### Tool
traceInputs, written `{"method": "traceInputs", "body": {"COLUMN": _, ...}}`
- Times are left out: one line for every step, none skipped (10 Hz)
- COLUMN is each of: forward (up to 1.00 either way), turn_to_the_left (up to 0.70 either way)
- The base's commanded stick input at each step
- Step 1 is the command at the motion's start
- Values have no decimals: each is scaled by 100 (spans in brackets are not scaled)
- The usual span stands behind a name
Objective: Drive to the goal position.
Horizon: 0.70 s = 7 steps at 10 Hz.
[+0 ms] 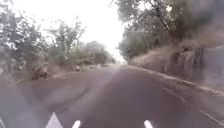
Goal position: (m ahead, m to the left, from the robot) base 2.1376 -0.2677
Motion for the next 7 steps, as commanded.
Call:
{"method": "traceInputs", "body": {"forward": 100, "turn_to_the_left": 0}}
{"method": "traceInputs", "body": {"forward": 100, "turn_to_the_left": 0}}
{"method": "traceInputs", "body": {"forward": 100, "turn_to_the_left": 0}}
{"method": "traceInputs", "body": {"forward": 100, "turn_to_the_left": 0}}
{"method": "traceInputs", "body": {"forward": 100, "turn_to_the_left": 0}}
{"method": "traceInputs", "body": {"forward": 100, "turn_to_the_left": 0}}
{"method": "traceInputs", "body": {"forward": 100, "turn_to_the_left": 0}}
